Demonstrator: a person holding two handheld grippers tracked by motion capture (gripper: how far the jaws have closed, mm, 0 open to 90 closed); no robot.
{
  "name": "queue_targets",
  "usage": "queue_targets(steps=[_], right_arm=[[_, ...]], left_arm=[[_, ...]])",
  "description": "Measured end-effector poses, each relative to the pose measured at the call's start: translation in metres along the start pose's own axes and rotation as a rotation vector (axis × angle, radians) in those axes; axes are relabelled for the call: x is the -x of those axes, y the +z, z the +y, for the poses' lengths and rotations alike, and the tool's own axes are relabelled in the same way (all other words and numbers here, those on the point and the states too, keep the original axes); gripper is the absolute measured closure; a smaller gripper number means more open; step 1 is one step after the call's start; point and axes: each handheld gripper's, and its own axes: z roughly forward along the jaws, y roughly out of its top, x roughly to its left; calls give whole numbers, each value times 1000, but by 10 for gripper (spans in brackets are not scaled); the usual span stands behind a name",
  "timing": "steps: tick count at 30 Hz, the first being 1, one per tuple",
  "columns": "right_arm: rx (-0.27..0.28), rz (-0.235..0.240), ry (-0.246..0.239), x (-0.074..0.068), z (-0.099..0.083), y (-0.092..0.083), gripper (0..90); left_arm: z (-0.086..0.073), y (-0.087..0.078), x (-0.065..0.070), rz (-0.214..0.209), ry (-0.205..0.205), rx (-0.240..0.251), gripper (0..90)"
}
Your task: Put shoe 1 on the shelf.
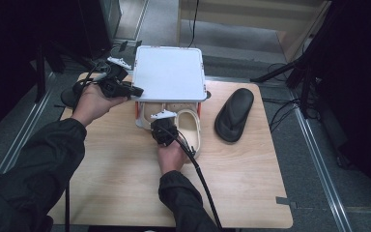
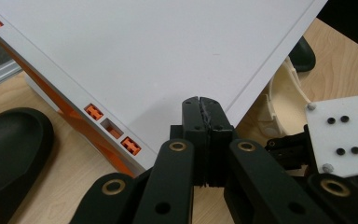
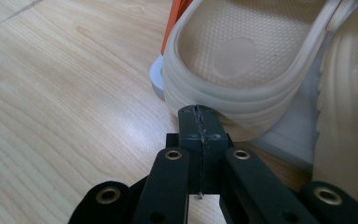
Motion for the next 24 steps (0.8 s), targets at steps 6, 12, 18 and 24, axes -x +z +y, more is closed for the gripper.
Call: queue_targets(steps=[6, 12, 18, 24], right_arm=[[4, 20, 23, -1, 1, 2, 900], [3, 32, 38, 0, 1, 1, 900], [24, 82, 40, -2, -5, -13, 900], [19, 106, 17, 0, -18, -38, 900]], left_arm=[[0, 0, -1, -5, -3, -1, 900], [0, 0, 0, 1, -1, 0, 900], [0, 0, 0, 0, -1, 0, 900], [0, 0, 0, 3, -3, -3, 900]])
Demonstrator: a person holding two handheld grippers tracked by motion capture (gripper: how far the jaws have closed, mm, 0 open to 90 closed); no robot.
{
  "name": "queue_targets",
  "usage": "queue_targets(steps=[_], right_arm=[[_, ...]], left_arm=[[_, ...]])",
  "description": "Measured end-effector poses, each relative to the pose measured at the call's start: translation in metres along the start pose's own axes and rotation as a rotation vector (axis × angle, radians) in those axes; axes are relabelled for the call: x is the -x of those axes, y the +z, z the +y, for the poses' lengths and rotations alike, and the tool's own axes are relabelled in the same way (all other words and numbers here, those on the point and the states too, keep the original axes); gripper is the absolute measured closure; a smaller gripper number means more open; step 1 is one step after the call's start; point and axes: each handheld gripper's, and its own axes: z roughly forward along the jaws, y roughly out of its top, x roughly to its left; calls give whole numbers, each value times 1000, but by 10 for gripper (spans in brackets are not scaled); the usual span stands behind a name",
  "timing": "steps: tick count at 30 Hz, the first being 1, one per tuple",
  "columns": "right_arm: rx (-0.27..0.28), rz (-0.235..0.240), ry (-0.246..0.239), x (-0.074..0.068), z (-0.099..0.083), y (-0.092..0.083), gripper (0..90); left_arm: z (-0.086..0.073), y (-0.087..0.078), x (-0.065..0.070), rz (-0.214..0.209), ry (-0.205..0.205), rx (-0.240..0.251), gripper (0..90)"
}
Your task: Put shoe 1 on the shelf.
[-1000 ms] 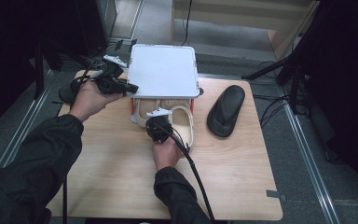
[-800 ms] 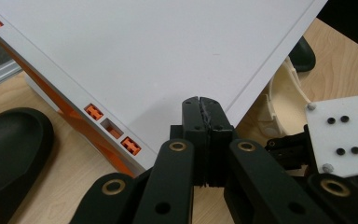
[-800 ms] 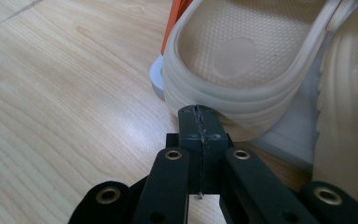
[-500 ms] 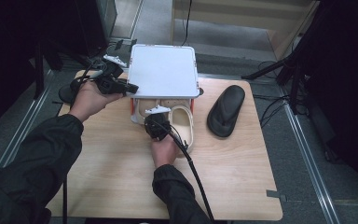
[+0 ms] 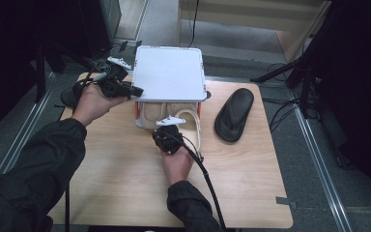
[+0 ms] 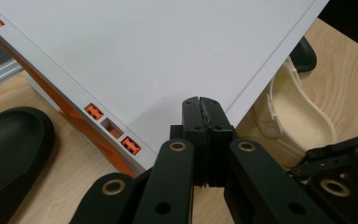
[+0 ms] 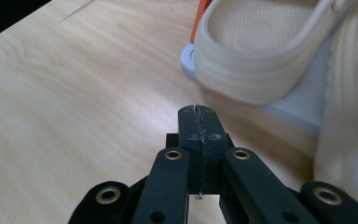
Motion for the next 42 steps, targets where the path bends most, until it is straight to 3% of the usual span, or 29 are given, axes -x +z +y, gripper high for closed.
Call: queue_targets(steps=[6, 15, 20, 32, 37, 42], right_arm=[[5, 37, 13, 2, -18, -26, 900], [17, 37, -71, 13, -38, -66, 900], [8, 44, -82, 18, -51, -80, 900], [-14, 28, -85, 40, -77, -97, 900], [-17, 14, -43, 52, -81, -99, 900], [-23, 1, -37, 58, -84, -100, 900]], left_arm=[[0, 0, 0, 3, 2, -2, 900], [0, 0, 0, 6, 1, -2, 900], [0, 0, 1, 5, -1, 1, 900], [0, 0, 0, 7, -3, -2, 900], [0, 0, 0, 6, -4, -2, 900], [0, 0, 0, 7, -3, -1, 900]])
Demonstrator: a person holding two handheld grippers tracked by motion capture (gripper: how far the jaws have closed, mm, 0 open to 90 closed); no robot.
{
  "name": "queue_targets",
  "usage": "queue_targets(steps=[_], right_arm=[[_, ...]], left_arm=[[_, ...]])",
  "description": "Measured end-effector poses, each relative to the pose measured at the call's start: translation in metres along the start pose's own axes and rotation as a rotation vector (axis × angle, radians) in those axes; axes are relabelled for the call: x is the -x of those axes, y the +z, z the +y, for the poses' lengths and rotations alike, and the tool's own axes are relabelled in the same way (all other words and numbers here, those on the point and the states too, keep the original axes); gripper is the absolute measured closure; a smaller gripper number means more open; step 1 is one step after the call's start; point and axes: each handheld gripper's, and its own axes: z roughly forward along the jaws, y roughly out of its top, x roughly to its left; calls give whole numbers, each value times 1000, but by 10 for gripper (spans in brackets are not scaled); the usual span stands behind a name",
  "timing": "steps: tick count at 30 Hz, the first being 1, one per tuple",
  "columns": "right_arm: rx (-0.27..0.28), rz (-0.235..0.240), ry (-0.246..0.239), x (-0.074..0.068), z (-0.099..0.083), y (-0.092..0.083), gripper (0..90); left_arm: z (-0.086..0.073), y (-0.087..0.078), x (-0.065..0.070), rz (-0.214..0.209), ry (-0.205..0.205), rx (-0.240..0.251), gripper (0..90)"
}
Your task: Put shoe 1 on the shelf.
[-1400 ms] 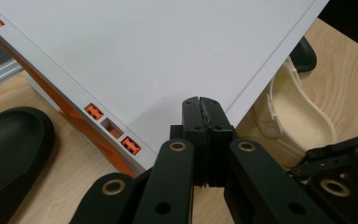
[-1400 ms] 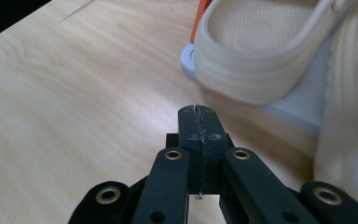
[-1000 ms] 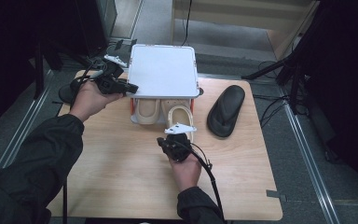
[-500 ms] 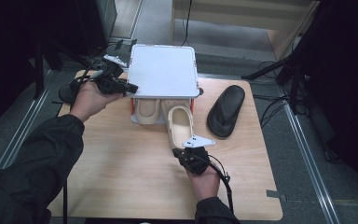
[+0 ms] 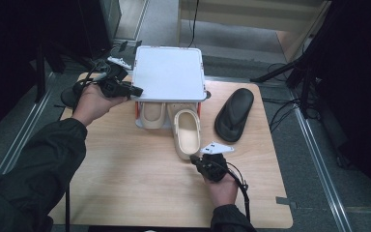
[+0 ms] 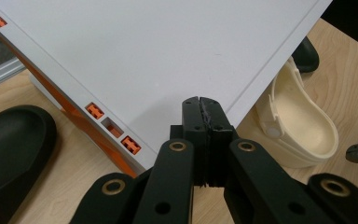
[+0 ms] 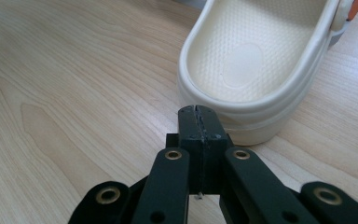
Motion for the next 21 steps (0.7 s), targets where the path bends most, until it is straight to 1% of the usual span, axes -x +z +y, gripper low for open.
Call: queue_targets(steps=[4, 9, 13, 16, 21], right_arm=[[-12, 0, -12, 2, -3, 3, 900], [-26, -13, 0, 7, -5, 6, 900], [-21, -13, 10, 9, -3, 7, 900], [-18, -14, 11, 8, -1, 8, 900], [-6, -14, -5, 5, 5, 11, 900]], left_arm=[[0, 0, 0, 0, 0, 0, 900], [0, 0, 0, -1, -1, 0, 900], [0, 0, 0, -2, -2, 1, 900], [0, 0, 0, -2, 0, 0, 900], [0, 0, 0, -2, -1, 0, 900]])
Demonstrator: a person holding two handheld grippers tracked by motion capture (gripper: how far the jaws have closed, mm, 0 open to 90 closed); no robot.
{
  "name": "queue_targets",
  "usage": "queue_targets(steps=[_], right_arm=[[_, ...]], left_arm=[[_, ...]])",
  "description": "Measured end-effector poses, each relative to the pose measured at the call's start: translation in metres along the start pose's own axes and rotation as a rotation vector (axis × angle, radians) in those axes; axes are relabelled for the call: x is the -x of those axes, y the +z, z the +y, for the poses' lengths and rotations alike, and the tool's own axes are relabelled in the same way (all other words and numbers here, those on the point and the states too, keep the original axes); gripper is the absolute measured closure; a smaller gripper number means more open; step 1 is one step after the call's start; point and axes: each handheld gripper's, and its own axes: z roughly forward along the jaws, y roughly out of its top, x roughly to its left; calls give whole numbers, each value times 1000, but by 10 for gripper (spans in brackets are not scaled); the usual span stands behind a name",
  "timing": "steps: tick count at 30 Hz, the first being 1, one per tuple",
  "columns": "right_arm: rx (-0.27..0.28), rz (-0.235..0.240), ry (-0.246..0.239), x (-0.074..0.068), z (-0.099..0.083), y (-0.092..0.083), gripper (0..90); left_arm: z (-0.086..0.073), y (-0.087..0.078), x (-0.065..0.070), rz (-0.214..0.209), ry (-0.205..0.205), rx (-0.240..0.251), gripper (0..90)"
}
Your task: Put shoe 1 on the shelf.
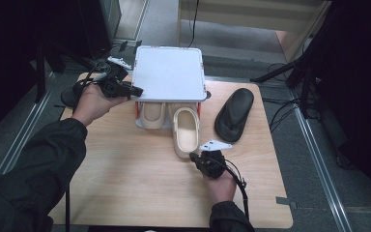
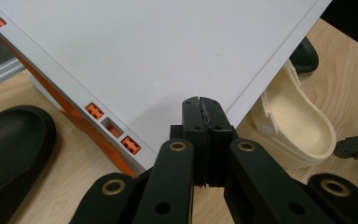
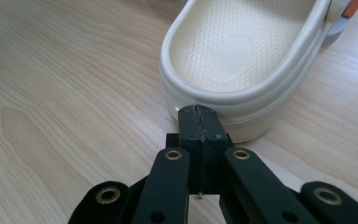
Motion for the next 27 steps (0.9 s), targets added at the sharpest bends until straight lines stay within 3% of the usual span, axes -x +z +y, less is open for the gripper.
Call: queue_targets(steps=[10, 12, 14, 21, 27], right_arm=[[-10, -7, -1, 8, 28, 16, 900], [-9, 15, 3, 11, 32, 22, 900], [-5, -9, 13, 13, 37, 27, 900], [15, -14, 37, 17, 54, 44, 900], [8, -29, 23, 17, 68, 58, 900]], left_arm=[[0, 0, 0, -3, -4, -1, 900], [0, 0, -1, -1, -5, 2, 900], [0, 0, -1, -2, -4, 1, 900], [0, 0, -2, -6, -3, 2, 900], [0, 0, -2, -7, -3, 1, 900]])
